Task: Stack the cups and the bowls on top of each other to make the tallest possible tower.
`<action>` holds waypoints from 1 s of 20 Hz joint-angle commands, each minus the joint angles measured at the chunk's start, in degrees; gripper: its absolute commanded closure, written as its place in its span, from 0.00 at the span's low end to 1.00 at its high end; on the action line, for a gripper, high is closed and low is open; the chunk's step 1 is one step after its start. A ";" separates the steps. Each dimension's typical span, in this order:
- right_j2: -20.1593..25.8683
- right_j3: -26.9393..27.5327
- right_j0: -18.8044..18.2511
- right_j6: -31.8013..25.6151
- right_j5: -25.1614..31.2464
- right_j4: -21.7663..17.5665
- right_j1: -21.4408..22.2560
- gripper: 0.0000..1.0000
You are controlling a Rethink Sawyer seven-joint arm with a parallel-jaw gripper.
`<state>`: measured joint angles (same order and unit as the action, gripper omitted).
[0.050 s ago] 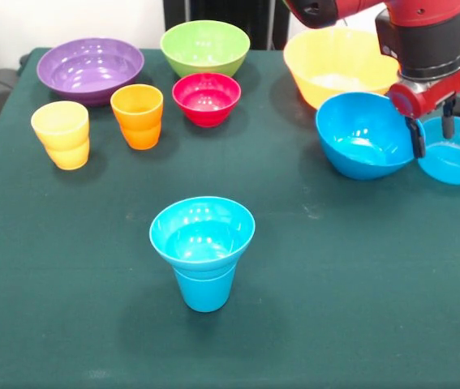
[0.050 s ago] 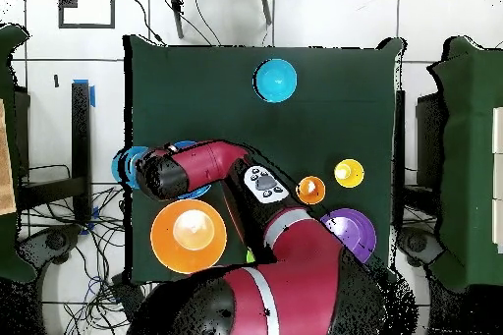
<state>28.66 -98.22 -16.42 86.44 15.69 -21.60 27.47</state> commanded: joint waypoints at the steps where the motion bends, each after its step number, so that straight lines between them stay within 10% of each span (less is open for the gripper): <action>1: -2.33 1.16 1.76 1.86 0.24 -4.84 -3.01 0.00; 20: -7.65 4.98 5.83 2.66 3.68 -3.49 -1.39 0.00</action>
<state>25.38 -97.52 -11.61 86.44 15.69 -21.61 27.50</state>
